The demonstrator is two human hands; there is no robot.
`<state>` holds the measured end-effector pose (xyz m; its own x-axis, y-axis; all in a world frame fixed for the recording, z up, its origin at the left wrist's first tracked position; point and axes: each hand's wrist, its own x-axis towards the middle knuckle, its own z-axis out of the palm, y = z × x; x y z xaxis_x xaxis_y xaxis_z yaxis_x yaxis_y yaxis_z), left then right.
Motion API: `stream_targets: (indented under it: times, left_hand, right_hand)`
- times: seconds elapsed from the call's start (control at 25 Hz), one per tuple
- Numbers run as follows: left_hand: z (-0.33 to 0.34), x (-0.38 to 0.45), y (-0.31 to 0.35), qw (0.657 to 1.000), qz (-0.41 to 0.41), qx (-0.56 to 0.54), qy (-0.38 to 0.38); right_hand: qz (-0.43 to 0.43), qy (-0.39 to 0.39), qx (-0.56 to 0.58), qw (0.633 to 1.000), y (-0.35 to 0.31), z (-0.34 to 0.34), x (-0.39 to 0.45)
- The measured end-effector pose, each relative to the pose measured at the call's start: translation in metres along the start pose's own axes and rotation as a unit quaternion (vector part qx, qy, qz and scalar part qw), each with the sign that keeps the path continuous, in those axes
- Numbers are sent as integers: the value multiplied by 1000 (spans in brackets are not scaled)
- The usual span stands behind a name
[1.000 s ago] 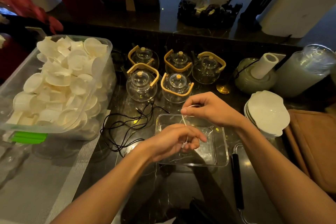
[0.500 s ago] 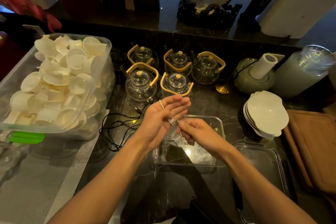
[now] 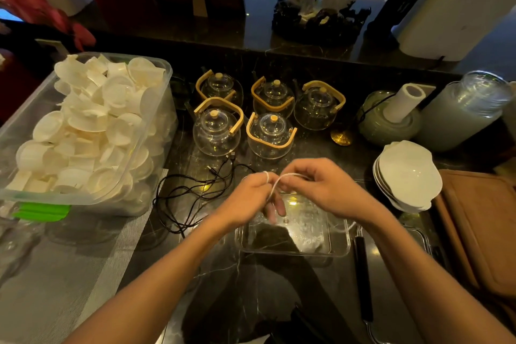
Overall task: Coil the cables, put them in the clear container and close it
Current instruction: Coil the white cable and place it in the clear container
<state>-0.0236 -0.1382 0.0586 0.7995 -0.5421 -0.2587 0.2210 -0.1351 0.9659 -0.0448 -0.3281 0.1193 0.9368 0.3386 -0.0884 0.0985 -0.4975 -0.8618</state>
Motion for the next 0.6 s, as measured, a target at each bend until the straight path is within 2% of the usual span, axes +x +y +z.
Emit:
stream_targets:
  times: [0.08, 0.16, 0.28, 0.36, 0.44, 0.6]
  left_hand:
    - [10, -5, -1, 994, 15, -105, -29]
    - [18, -8, -1, 972, -15, -223, -72]
    - [26, -12, 3, 941, -20, -321, -105]
    - [25, -12, 8, 925, 7, -369, -92]
    - [22, -10, 14, 911, 22, -404, -77]
    - [8, -4, 23, 935, 13, -354, 30]
  right_hand:
    - [-9, 23, 19, 1000, -1, -9, 10]
    - [-7, 51, 51, 997, 4, -14, 20]
    - [39, 85, 123, 988, 17, -9, 26]
    - [88, 99, 143, 981, 26, 1, 24]
    - [121, 76, 154, 978, 34, 16, 16]
    - [145, 3, 131, 981, 38, 43, -6]
